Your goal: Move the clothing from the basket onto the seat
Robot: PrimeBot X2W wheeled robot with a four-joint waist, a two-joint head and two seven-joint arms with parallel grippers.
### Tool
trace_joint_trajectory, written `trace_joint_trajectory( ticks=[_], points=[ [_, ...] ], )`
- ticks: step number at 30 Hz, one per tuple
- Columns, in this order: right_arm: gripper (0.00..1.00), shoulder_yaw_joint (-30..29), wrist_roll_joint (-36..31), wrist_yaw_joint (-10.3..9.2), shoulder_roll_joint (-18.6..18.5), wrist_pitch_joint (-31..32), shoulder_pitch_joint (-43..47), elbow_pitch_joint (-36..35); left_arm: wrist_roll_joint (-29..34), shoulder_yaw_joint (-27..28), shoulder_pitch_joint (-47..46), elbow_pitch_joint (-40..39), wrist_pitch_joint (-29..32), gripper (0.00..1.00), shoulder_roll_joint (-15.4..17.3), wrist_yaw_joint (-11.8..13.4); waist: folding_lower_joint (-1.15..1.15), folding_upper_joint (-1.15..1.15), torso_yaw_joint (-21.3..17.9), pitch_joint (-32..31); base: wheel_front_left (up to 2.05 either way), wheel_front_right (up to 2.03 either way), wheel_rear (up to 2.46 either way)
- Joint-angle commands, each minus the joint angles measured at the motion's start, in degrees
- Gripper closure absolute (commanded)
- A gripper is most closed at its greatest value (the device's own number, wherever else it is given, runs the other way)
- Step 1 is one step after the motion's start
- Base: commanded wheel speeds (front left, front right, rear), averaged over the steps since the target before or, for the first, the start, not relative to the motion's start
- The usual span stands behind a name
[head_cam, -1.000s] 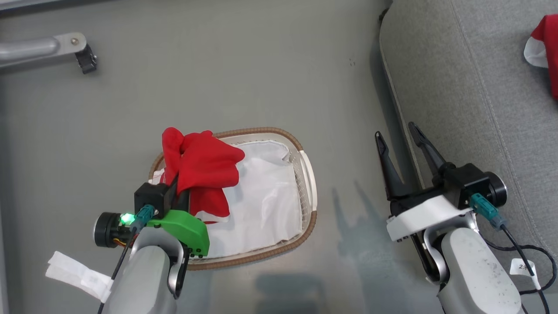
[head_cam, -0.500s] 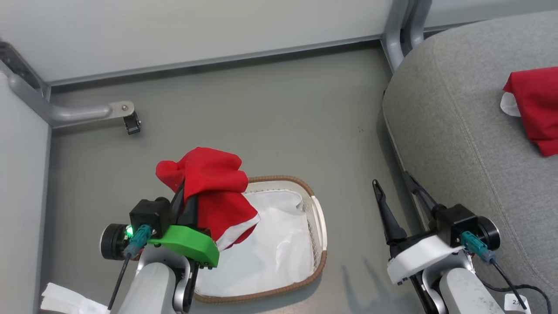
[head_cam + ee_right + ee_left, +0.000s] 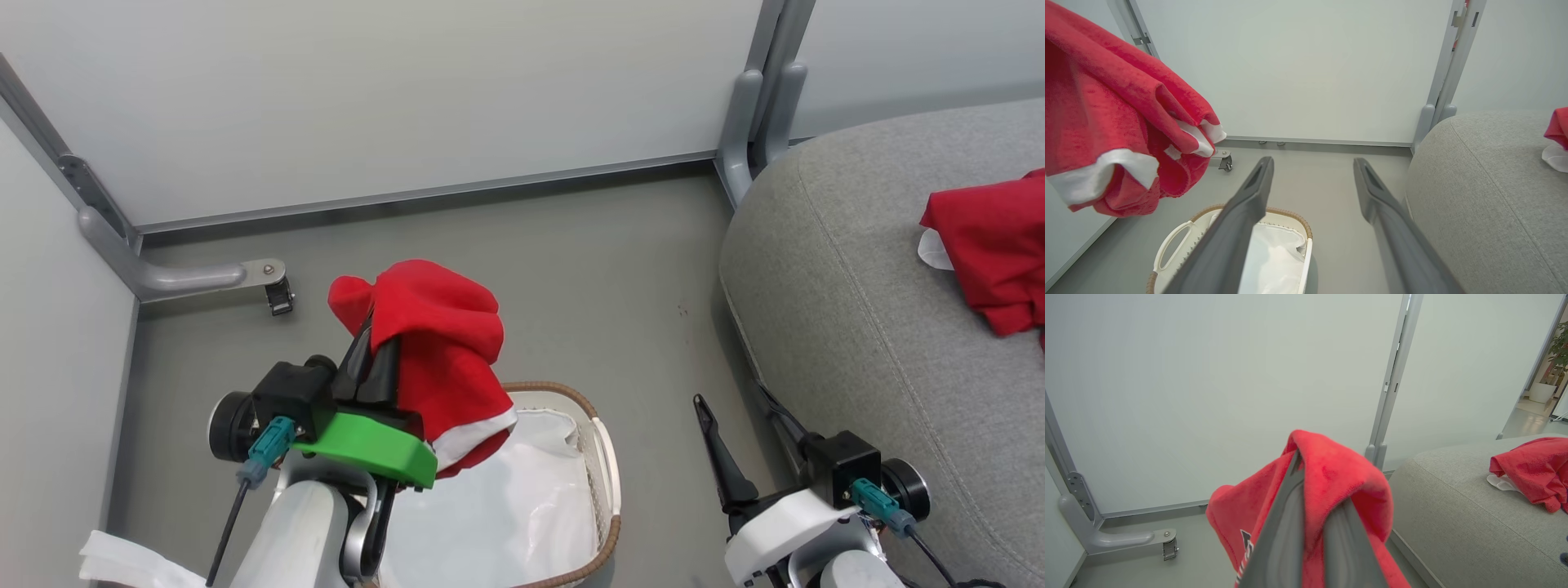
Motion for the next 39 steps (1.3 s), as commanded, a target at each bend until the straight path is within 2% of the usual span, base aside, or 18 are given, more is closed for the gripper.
trace_joint_trajectory(
  ticks=[1, 7, 17, 22, 31, 38, 39],
  points=[
    [0.0, -0.04, -0.07, -0.08, -0.25, 0.0, 0.67, 0.2, -0.25, -0.37, -0.14, -0.8, -0.21, 1.0, 0.11, 0.24, 0.01, 0.0, 0.3, -0.33, 0.0, 0.0, 0.0],
    [0.0, 2.12, 0.51, -0.08, -0.22, -0.01, 0.14, 0.66, -0.2, -1.72, 0.1, -2.71, -0.21, 1.0, 0.11, 0.62, 0.01, 0.0, 0.83, -0.26, 0.0, 0.0, 0.0],
    [0.0, 18.07, 1.56, -0.07, -0.25, 0.0, -12.5, -4.32, -1.18, -4.47, -1.29, -3.47, -0.21, 1.0, 0.14, 0.97, 0.01, 0.0, 3.05, 2.15, 0.0, 0.0, 0.0],
    [0.0, 25.04, 1.68, -0.07, -0.27, 0.0, -19.12, -0.61, -2.11, -6.5, -1.99, -3.32, -0.21, 1.0, 0.14, 1.08, 0.01, 0.0, 5.09, 2.84, 0.0, 0.0, 0.0],
    [0.0, 27.84, -0.8, -0.07, -0.26, -0.01, -24.12, 8.66, -3.84, -10.94, -2.89, -4.48, -0.21, 1.0, 0.15, 1.58, 0.01, 0.0, 8.64, 4.0, 0.0, 0.0, 0.0],
    [0.0, 29.63, 1.55, -0.07, -0.24, 0.0, -25.38, 15.72, -5.14, -13.45, -3.24, -5.25, -0.21, 1.0, 0.14, 1.91, 0.01, 0.0, 10.49, 4.7, 0.0, 0.0, 0.0],
    [0.31, 29.91, 2.43, -0.07, -0.23, 0.0, -25.31, 16.46, -5.29, -13.71, -3.29, -5.29, -0.21, 1.0, 0.14, 1.96, 0.01, 0.0, 10.69, 4.72, 0.0, 0.0, 0.0]
  ],
)
